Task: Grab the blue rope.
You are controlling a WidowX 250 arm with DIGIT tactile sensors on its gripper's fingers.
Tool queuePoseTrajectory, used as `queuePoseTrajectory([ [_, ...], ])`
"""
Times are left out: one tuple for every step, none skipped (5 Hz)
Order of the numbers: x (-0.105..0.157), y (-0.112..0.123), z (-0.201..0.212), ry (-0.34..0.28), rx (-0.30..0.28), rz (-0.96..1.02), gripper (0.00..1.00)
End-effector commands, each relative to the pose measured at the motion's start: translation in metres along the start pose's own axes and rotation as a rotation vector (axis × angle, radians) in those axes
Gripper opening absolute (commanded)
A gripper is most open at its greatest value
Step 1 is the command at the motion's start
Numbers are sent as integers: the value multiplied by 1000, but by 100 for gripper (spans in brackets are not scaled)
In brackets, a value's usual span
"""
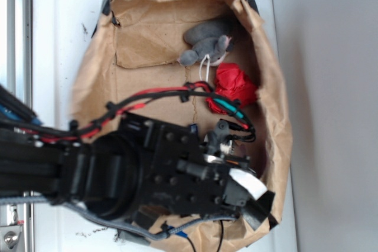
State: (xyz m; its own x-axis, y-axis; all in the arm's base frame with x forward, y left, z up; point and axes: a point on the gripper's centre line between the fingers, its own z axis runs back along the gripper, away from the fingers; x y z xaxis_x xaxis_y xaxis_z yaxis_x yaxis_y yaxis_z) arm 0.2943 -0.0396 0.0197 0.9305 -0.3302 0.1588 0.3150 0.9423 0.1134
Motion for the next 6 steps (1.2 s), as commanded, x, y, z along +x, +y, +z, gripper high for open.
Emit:
queuePoseTrajectory([
  [-12, 18, 62, 18, -83, 125, 0],
  [-18, 38, 92, 72, -127, 228, 0],
  [-24, 44, 118, 77, -71, 286, 0],
  [-30, 46, 166, 48, -45, 343, 0],
  [-29, 53, 198, 35, -57, 381, 0],
  [-31, 49, 228, 42, 12, 411, 0],
])
